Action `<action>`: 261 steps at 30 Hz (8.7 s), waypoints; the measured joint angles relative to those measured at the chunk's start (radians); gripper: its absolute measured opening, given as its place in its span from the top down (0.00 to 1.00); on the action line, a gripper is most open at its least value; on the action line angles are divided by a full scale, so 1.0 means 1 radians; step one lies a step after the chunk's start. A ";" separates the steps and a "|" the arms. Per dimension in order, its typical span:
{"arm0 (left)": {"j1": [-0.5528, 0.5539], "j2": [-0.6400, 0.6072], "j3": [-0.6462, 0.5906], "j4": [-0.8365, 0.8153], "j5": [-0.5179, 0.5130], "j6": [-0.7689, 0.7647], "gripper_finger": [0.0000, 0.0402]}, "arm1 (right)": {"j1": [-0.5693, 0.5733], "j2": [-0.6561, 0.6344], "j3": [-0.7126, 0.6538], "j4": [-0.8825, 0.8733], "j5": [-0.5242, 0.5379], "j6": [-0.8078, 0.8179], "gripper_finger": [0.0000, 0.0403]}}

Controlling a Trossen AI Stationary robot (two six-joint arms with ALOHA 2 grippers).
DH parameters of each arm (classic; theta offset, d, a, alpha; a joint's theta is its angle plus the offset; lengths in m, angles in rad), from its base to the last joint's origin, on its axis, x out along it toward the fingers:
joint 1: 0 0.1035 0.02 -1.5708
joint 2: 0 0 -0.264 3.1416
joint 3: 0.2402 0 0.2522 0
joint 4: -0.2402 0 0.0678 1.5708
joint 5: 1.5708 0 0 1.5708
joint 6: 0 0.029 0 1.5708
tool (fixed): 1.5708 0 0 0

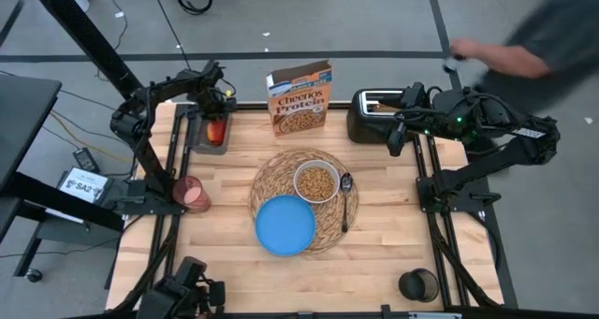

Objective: Arrange a breakfast setting
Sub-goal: Put the red apple on the brown table mat to the left of the white bowl, then put the glass of milk to the top of the black spoon

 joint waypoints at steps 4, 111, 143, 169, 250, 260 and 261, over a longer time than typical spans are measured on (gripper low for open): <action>0.000 0.000 0.000 -0.003 -0.002 0.000 0.89 | 0.000 0.000 0.000 0.000 0.000 -0.001 0.02; -1.130 -0.284 -0.547 1.174 -0.512 -0.054 0.94 | 0.483 0.288 0.000 0.359 0.242 0.296 0.07; -1.114 -0.359 -0.465 0.995 -0.468 0.060 0.50 | 0.428 0.288 0.000 0.255 0.041 0.334 0.07; -1.297 -0.610 0.110 -0.145 -0.267 -0.142 0.50 | 0.310 0.362 0.000 -0.245 -0.004 0.455 0.08; -1.357 -0.224 0.752 -0.625 -0.254 -0.082 0.97 | -0.072 0.837 -0.011 0.816 -0.574 -0.330 0.02; -1.351 -0.202 0.754 -0.604 -0.208 0.003 0.97 | -0.080 0.837 -0.011 0.755 -0.652 -0.351 0.12; -1.351 -0.194 0.754 -0.601 -0.206 0.009 0.97 | -0.080 0.837 -0.011 0.745 -0.653 -0.351 0.12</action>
